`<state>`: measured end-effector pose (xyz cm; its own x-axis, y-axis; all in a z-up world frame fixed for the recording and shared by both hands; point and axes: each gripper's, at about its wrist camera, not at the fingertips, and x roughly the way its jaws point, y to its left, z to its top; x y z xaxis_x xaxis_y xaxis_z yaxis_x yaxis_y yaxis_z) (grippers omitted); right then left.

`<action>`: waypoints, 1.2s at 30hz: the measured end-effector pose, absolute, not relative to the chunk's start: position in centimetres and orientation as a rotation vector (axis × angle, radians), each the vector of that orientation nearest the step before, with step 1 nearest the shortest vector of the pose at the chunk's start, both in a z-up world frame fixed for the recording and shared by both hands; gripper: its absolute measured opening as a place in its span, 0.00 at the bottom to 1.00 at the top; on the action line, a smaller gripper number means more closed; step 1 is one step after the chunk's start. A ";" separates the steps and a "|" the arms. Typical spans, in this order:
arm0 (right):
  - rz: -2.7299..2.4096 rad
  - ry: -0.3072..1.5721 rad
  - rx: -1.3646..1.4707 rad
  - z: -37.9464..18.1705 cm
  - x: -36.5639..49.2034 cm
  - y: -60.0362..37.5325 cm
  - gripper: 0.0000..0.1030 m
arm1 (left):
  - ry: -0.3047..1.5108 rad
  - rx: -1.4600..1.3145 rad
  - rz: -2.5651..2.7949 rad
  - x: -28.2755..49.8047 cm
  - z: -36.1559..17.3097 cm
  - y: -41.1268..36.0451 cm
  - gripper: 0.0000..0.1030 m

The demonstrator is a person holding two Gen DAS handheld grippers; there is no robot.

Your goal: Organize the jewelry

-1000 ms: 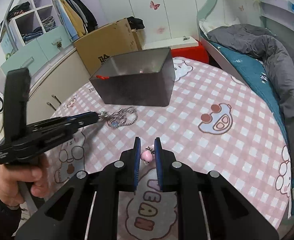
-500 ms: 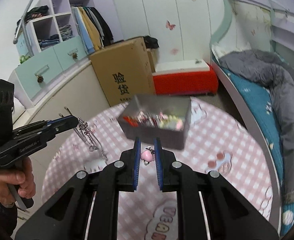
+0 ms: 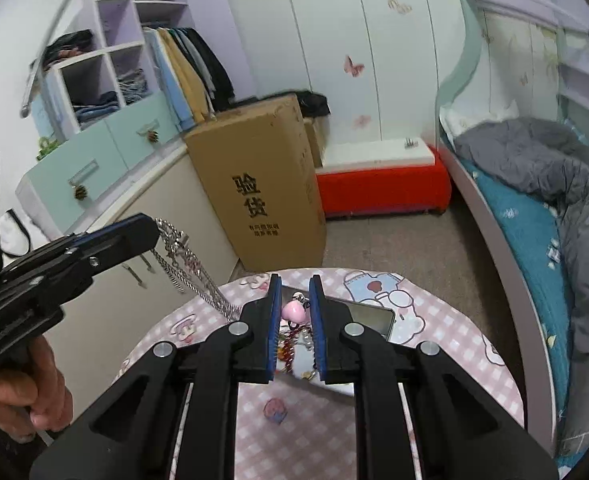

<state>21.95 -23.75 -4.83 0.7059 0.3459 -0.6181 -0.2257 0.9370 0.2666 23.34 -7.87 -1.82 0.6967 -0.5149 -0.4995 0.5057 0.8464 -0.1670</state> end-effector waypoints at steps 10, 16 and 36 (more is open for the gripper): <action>0.230 0.817 0.313 -9.7 23.7 -26.7 0.93 | 0.686 -0.016 -0.370 26.9 -5.6 -8.4 0.94; 0.141 0.795 0.320 -9.4 20.9 -27.3 0.93 | 0.686 0.033 -0.289 24.9 -5.9 -6.3 0.94; -0.014 0.566 0.145 -0.1 4.7 -22.9 0.93 | 0.504 0.126 -0.051 8.0 -2.3 -0.6 0.94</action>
